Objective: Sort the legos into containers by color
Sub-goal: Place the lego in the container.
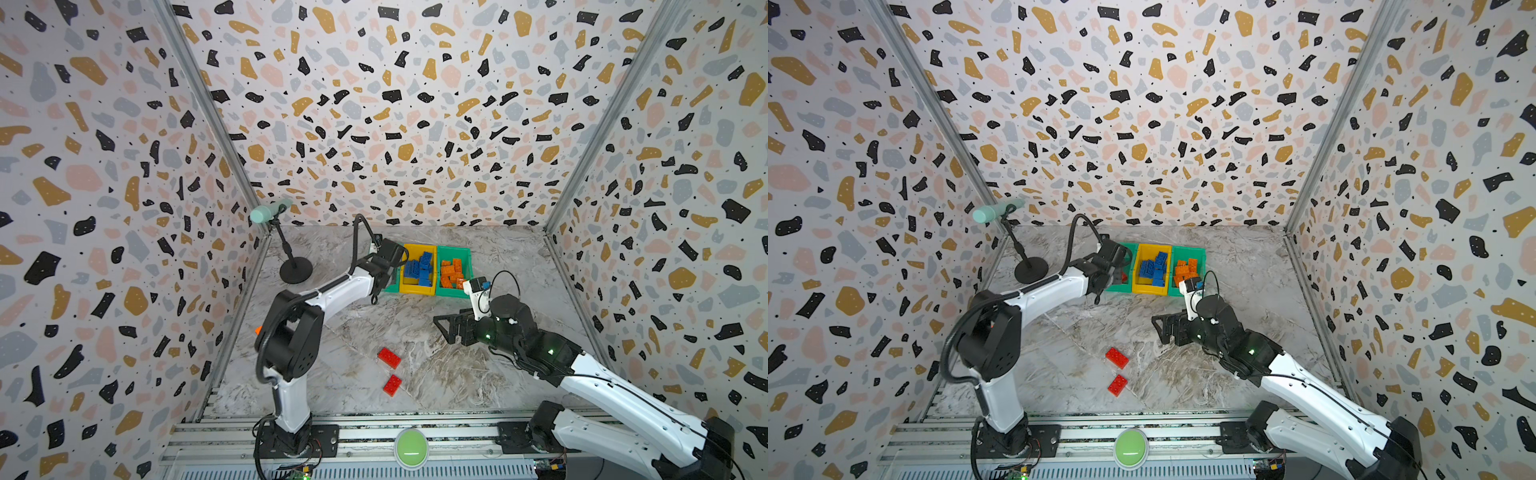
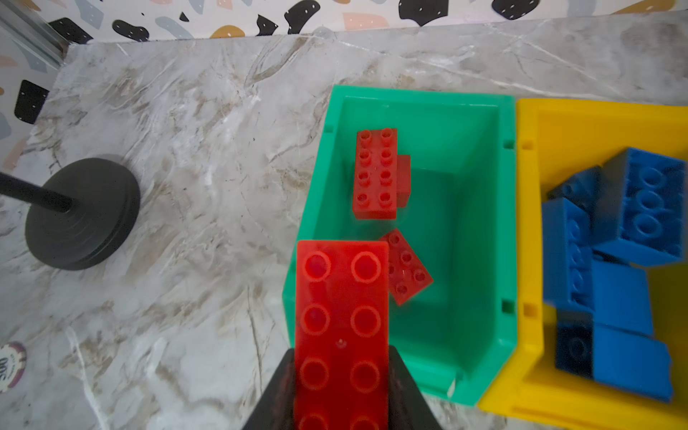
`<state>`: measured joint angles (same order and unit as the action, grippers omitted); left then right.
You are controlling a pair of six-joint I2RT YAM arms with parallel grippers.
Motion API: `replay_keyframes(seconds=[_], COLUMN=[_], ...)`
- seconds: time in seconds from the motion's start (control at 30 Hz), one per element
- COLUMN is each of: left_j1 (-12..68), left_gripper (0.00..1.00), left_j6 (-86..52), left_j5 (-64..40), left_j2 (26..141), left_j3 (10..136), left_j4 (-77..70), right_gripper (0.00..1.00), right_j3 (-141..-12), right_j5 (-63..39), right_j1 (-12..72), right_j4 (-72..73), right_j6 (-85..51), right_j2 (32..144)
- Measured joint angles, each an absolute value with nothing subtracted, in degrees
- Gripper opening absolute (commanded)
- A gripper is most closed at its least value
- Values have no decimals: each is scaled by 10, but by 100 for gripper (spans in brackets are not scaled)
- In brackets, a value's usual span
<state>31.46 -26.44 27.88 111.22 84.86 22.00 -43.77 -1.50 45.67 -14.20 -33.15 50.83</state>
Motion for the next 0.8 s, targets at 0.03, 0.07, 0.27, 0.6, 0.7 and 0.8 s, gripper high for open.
replay_keyframes(seconds=[0.03, 0.07, 0.27, 0.6, 0.7, 0.8], left_j1=[310, 305, 290, 293, 299, 321], left_gripper=[33, 41, 73, 75, 80, 85], left_j6=[-260, -256, -234, -237, -252, -263], left_j5=[277, 276, 268, 223, 213, 206], left_j2=[1134, 1154, 1218, 1108, 1023, 937], left_j3=[871, 891, 973, 886, 795, 693], left_j4=[225, 230, 271, 235, 209, 186], right_gripper=[99, 99, 99, 99, 99, 99], right_j3=[-437, -435, -434, -434, -434, -434], right_j5=[-15, -15, -15, -42, -54, -65], right_j1=[453, 449, 425, 405, 405, 405], right_j4=[-144, -147, -160, -154, -144, -135], right_j6=[-331, -332, -332, -329, -330, -330], right_j2=[501, 493, 482, 533, 543, 545])
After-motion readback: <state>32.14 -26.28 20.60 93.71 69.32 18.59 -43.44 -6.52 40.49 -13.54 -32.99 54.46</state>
